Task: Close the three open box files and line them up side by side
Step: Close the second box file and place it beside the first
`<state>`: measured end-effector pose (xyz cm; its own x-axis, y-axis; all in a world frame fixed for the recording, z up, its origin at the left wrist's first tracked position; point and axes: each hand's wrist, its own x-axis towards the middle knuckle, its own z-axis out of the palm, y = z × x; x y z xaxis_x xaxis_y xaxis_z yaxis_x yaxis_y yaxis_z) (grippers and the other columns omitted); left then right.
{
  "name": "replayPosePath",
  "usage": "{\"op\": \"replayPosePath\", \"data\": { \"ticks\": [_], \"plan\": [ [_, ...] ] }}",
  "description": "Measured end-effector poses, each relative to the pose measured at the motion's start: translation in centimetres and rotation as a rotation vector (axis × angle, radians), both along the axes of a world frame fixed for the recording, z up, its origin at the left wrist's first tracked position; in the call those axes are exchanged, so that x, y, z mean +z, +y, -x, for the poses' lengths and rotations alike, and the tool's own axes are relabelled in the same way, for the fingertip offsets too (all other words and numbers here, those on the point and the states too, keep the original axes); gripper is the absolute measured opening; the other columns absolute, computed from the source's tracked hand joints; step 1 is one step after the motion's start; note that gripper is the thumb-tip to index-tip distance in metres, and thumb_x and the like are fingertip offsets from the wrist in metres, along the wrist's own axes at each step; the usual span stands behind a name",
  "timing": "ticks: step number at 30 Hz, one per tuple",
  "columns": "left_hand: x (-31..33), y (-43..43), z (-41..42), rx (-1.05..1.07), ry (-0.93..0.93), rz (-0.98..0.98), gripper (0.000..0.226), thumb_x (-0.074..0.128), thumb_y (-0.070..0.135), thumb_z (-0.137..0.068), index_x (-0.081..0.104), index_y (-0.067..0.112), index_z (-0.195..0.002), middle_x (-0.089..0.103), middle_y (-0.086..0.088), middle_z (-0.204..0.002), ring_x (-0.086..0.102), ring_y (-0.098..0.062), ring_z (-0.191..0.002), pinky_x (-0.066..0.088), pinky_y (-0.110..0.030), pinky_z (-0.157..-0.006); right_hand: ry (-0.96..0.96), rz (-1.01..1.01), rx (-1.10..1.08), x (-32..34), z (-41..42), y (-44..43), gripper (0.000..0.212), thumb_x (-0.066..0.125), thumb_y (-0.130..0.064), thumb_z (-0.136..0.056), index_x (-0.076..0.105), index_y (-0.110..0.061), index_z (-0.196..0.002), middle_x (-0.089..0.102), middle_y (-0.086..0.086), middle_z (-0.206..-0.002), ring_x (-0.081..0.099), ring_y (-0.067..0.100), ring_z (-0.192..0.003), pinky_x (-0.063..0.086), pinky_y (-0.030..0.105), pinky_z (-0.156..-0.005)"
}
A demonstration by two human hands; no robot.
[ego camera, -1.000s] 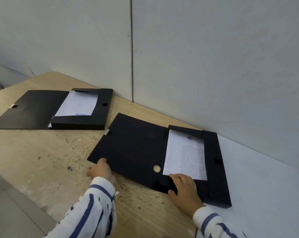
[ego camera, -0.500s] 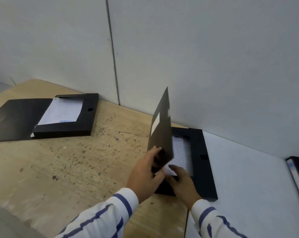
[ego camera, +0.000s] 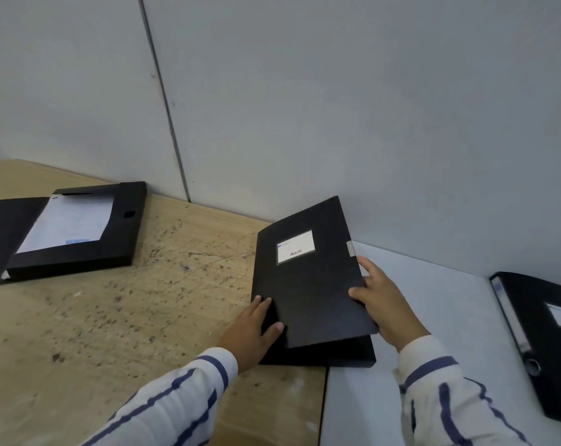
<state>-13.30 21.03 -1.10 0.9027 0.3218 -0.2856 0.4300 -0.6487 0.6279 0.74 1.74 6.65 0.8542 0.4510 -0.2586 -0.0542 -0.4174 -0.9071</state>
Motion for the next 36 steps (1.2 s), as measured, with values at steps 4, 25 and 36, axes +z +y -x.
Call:
{"op": "replayPosePath", "data": {
  "ticks": [4, 25, 36],
  "plan": [
    [-1.0, 1.2, -0.9, 0.1, 0.124, 0.087, 0.079, 0.046, 0.051, -0.091, 0.008, 0.021, -0.153, 0.026, -0.002, -0.159, 0.034, -0.025, -0.142, 0.031, -0.039, -0.115, -0.146, 0.281, -0.001, -2.5, -0.1, -0.5, 0.06, 0.045, -0.005, -0.089, 0.029, -0.026, -0.142, 0.054, 0.006, -0.134, 0.057, 0.027, -0.109, 0.052, 0.035, -0.087],
    [-1.8, 0.5, -2.3, 0.391, 0.058, 0.426, 0.064, 0.07, 0.018, -0.079, 0.039, 0.021, -0.135, 0.056, -0.004, -0.134, 0.054, -0.029, -0.119, 0.043, -0.046, -0.105, 0.0, 0.416, -0.152, -8.9, 2.2, -0.1, 0.056, 0.051, -0.02, -0.087, 0.028, -0.021, -0.138, 0.052, 0.012, -0.125, 0.056, 0.031, -0.105, 0.052, 0.044, -0.093],
    [-1.2, -6.2, -5.5, 0.234, -0.027, 0.434, 0.066, 0.071, 0.016, -0.077, 0.04, 0.026, -0.135, 0.057, 0.002, -0.124, 0.056, -0.024, -0.113, 0.048, -0.043, -0.099, 0.029, 0.232, -0.334, -8.8, 3.0, -8.6, 0.055, 0.053, -0.011, -0.087, 0.034, -0.027, -0.136, 0.053, 0.0, -0.127, 0.054, 0.023, -0.108, 0.048, 0.034, -0.092]
  ]
}}
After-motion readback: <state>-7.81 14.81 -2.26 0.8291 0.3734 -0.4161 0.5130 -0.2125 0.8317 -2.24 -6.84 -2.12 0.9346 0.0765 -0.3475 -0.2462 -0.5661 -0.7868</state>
